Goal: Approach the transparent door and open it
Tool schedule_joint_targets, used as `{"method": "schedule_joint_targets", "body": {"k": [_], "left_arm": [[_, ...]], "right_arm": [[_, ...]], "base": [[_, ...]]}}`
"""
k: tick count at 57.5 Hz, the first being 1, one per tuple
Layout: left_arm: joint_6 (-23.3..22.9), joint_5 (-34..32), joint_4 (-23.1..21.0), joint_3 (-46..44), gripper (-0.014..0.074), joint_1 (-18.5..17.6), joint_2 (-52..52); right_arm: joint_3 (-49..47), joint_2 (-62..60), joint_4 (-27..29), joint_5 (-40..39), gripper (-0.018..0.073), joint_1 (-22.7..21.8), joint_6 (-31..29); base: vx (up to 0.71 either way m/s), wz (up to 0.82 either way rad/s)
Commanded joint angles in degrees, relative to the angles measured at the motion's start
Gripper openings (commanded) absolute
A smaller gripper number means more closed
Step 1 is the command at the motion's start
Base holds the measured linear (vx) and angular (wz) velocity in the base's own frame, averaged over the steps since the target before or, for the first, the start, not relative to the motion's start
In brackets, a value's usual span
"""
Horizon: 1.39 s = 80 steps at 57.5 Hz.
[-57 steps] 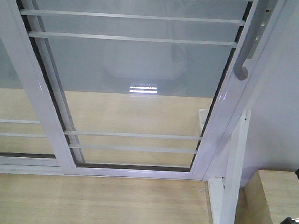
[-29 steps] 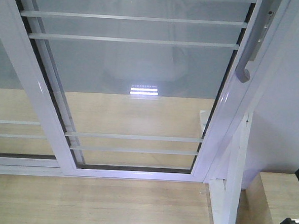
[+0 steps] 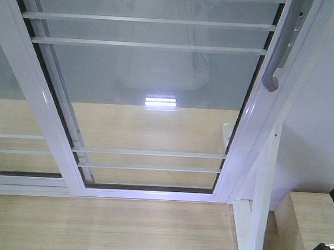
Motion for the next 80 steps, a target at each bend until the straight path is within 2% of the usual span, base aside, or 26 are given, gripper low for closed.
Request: {"method": "schedule_joint_targets", "body": {"k": [1,12,30,47,57,67,71,80], "left_arm": [[-0.13,-4.84,-0.23,1.44,0.0004,-0.16,-0.73],[0.16,-5.84,1.10,1.44,0.0004,-0.16,-0.73],[0.00,-21.62,1.29,1.44,0.0004,-0.16,-0.73],[0.00,-22.94,1.29,1.44,0.0004,-0.16,-0.73],[0.00,-28.61,1.24,1.22,0.0004,-0.16,-0.73],[-4.72,-35.04,-0.67,0.99,0.0004,-0.23,-0.73],[-5.97,-34.18,-0.61,-0.88,0.0004,-0.23,-0.30],[-4.83,-28.53,1.60,-10.00,0.0004,-0.23,6.22]], "right_arm": [[0.75,-0.11,-0.46,-4.52,0.0013,-0.14,0.01],[0.75,-0.11,-0.46,-4.52,0.0013,-0.14,0.01],[0.75,-0.11,-0.46,-4.67,0.0013,-0.14,0.01],[0.75,-0.11,-0.46,-5.44,0.0013,-0.14,0.01],[0.69,-0.11,-0.46,-7.54,0.0013,-0.14,0.01],[-1.19,-0.11,-1.28,-13.31,0.0013,-0.14,-3.42],[-4.50,-0.03,-1.28,-11.77,0.0013,-0.14,-5.01],[-16.30,5.69,-1.64,-5.23,0.0013,-0.14,-5.53]], "base": [[0.00,0.00],[0.00,0.00],[0.00,0.00],[0.00,0.00],[0.00,0.00],[0.00,0.00],[0.00,0.00],[0.00,0.00]]}}
